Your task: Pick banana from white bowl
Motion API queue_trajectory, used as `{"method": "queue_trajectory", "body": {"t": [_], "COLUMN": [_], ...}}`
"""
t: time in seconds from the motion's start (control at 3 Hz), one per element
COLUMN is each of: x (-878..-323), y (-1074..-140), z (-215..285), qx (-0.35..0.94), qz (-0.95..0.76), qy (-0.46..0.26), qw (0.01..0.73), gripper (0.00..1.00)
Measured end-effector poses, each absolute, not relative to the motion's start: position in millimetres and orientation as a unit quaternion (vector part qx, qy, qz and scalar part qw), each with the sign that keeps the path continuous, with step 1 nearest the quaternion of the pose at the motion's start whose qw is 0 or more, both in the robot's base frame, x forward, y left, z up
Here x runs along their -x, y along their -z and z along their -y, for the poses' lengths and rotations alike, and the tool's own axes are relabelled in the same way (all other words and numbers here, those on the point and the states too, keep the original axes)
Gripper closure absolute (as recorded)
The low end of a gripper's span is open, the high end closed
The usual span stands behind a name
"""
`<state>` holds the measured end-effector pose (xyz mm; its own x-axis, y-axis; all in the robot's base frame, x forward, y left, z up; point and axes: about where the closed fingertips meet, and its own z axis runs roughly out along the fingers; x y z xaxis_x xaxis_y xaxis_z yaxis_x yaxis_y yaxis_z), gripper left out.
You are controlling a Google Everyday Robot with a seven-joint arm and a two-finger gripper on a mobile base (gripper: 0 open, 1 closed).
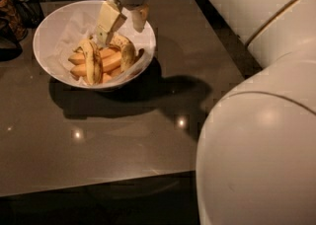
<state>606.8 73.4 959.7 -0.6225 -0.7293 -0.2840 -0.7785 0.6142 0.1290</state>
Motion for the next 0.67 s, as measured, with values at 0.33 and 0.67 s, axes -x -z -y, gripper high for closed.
{"method": "queue_trajectory", "body": {"t": [0.33, 0.67], "x": [-607.8, -609.5], "y": [-955.7, -950.5], "z": [-73.8, -74.1], "qx": [0.421, 0.42], "qz": [-0.894, -0.895], "qy": [-0.12, -0.119], "qw": [0.098, 0.092], "gripper": [0.34, 0.34]}}
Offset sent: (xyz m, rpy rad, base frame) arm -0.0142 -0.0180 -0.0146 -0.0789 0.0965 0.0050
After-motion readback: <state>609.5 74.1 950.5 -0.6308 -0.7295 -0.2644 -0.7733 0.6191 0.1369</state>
